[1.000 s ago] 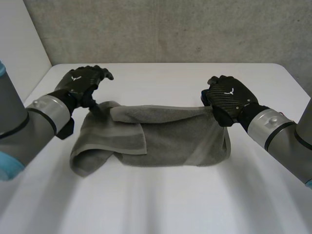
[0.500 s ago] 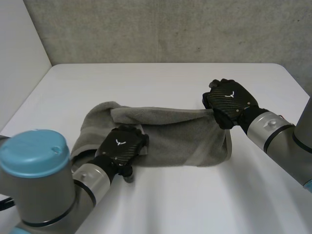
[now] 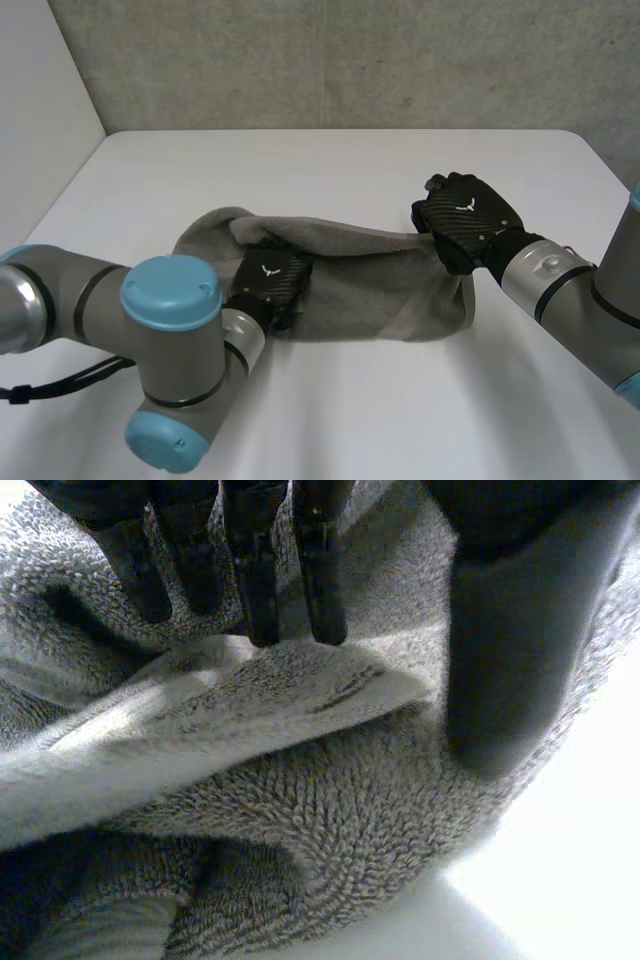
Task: Fold the towel.
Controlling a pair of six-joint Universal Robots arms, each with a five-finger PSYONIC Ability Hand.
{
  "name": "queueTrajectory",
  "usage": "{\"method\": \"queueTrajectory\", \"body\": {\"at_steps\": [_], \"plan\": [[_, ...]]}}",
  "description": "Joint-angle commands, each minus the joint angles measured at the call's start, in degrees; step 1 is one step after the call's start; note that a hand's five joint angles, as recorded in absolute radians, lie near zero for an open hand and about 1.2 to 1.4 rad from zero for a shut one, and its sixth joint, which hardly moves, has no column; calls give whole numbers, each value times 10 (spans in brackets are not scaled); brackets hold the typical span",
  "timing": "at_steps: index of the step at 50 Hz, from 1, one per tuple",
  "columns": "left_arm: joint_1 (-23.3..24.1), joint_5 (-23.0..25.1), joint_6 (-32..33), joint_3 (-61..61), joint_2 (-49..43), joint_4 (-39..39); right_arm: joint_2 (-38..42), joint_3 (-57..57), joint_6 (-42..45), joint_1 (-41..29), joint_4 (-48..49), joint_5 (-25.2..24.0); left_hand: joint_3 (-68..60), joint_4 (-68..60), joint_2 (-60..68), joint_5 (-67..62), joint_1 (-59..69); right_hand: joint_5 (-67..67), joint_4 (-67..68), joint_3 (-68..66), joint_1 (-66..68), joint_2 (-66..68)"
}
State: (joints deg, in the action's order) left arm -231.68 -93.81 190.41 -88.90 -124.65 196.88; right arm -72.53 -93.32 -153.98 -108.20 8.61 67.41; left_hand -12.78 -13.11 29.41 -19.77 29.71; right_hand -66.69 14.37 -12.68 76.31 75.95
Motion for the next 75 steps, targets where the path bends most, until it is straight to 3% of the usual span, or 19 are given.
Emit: {"method": "queueTrajectory", "body": {"at_steps": [1, 9, 32, 45, 47, 57, 71, 75], "plan": [[-3, -22, 18, 35, -39, -1, 6, -2, 11, 0, 2, 0, 28, 31, 55, -52, 52, -33, -44, 27, 37, 41], [-22, -30, 46, 26, -31, 0, 7, -2, 17, 0, 2, 0, 28, 31, 210, -206, 207, -33, -44, 27, 37, 41], [-44, -25, 45, -62, 81, 0, 32, -5, 18, -16, 2, 0, 28, 31, 195, -191, 192, -33, -44, 27, 37, 41], [-90, -17, 44, -86, 85, 2, 35, -10, 29, -18, 1, 0, 28, 31, 257, -253, 254, -33, -44, 27, 37, 41], [-97, -9, 44, -86, 84, 5, 35, -10, 29, -19, 1, 0, 28, 31, 209, -205, 206, -33, -44, 27, 37, 41], [-91, -4, 45, -87, 83, 13, 35, -13, 29, -25, 1, 2, 28, 31, 83, -79, 80, -33, -44, 27, 37, 41], [-61, -4, 45, -76, 75, 24, 36, -13, 30, -25, 2, 2, 28, 31, 106, -102, 103, -33, -44, 27, 37, 41], [-55, -4, 45, -71, 74, 33, 36, -13, 30, -25, 2, 2, 28, 31, 186, -182, 183, -33, -44, 27, 37, 41]]}}
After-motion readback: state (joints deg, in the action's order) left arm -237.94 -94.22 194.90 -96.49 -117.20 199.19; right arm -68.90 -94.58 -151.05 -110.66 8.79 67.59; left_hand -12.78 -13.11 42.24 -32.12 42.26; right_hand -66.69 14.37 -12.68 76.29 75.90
